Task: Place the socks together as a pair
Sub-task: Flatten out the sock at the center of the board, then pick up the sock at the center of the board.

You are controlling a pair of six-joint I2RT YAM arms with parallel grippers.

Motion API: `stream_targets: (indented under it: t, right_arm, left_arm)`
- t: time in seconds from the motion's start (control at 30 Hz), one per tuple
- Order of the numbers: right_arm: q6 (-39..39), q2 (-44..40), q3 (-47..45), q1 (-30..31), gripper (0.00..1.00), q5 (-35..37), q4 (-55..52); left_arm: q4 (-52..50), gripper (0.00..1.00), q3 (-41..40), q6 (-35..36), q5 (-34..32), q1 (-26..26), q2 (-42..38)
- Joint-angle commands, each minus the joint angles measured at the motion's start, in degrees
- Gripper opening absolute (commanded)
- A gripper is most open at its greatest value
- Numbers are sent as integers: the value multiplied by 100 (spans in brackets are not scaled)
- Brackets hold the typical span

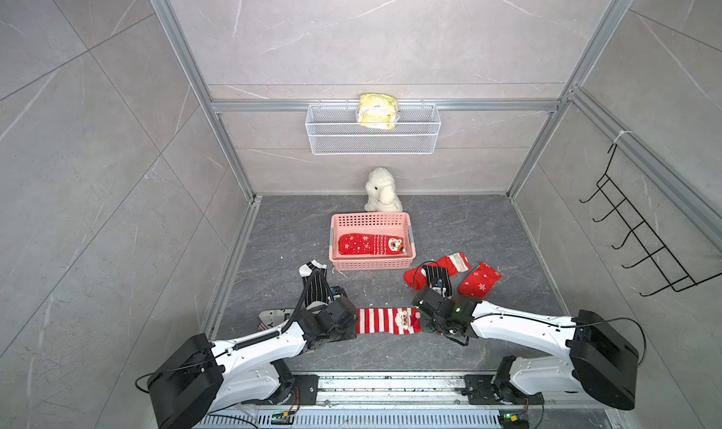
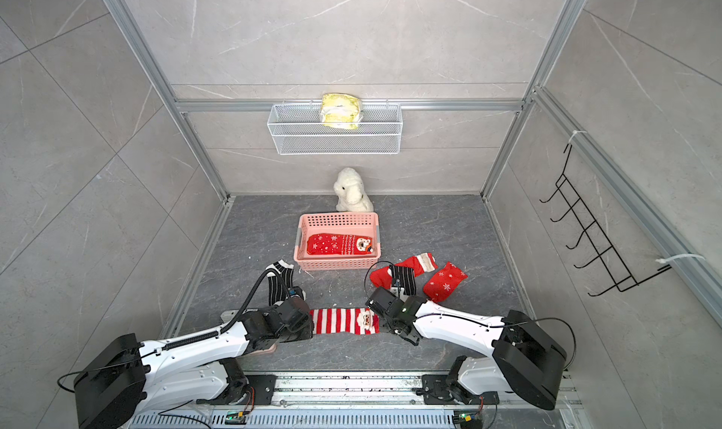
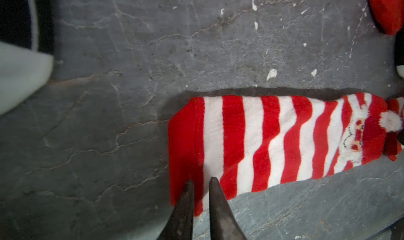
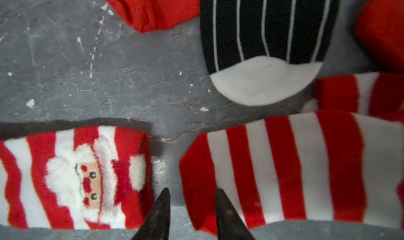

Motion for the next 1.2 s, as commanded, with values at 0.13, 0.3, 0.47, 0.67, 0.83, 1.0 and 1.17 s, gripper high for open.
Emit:
stream_targets:
  t: [0.13, 0.3, 0.47, 0.67, 0.83, 1.0, 1.17]
  right_arm:
    - [15, 199, 120, 52, 36, 73, 17]
    - [58, 277, 85, 64, 34, 79, 60]
    - [96, 399, 85, 67, 31, 81, 86]
    - [143, 507, 94, 75, 26, 98, 105]
    - [201, 479, 76, 71, 9, 160, 68]
    - [315, -74, 97, 77, 0, 363, -235]
    - [109, -1218, 577, 76, 0, 646, -1186]
  left_arm:
    - [219, 18, -87, -219, 17, 17, 48]
    - [115, 18, -100, -210, -51, 17, -218]
    - [55, 20, -126, -168, 17, 17, -704]
    - [-110, 21, -171, -188, 13, 17, -1170]
    - [-210, 21, -145, -213, 20, 17, -1323]
    - [-340, 21, 8, -175, 72, 17, -1450]
    - [-481, 22, 75, -131, 50, 21, -1722]
